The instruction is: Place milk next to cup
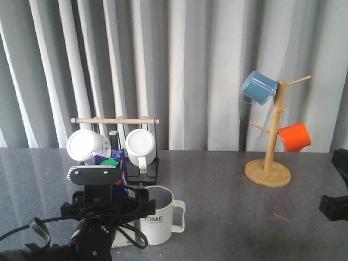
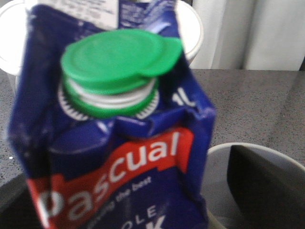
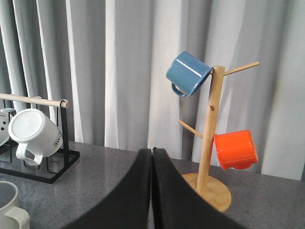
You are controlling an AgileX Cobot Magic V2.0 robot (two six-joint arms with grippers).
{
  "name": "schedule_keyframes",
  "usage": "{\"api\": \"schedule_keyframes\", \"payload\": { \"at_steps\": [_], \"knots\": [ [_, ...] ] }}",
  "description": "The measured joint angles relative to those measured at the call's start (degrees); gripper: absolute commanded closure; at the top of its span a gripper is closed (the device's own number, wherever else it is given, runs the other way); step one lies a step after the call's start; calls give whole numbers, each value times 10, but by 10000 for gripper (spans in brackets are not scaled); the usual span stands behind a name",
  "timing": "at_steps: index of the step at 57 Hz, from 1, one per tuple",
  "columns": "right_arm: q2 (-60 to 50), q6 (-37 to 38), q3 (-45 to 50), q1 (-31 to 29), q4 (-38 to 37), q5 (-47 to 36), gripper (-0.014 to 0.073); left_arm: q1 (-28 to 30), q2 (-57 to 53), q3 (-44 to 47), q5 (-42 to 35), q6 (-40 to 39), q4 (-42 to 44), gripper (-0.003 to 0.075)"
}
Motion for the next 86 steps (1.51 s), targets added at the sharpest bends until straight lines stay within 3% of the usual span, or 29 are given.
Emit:
{"api": "schedule_keyframes", "payload": {
  "at_steps": [18,24,27,30,38,57,64,72,79,86],
  "knots": [
    [0,0,0,0,0,0,602,0,-84,0,7,23,-3,13],
    [0,0,0,0,0,0,602,0,-130,0,6,29,-6,69],
    [0,0,0,0,0,0,602,0,-154,0,6,30,-6,137],
    [0,0,0,0,0,0,602,0,-180,0,5,30,-7,258],
    [0,0,0,0,0,0,602,0,-237,0,0,30,-7,731],
    [0,0,0,0,0,0,602,0,-293,0,38,30,-8,728],
    [0,0,0,0,0,0,602,0,-294,-8,64,-43,-2,728],
    [0,0,0,0,0,0,602,-2,-306,-50,209,-139,103,728],
    [0,0,0,0,0,0,602,-20,-319,-76,374,-165,235,727],
    [0,0,0,0,0,1,602,-30,-326,-50,474,-172,310,727]
  ]
}}
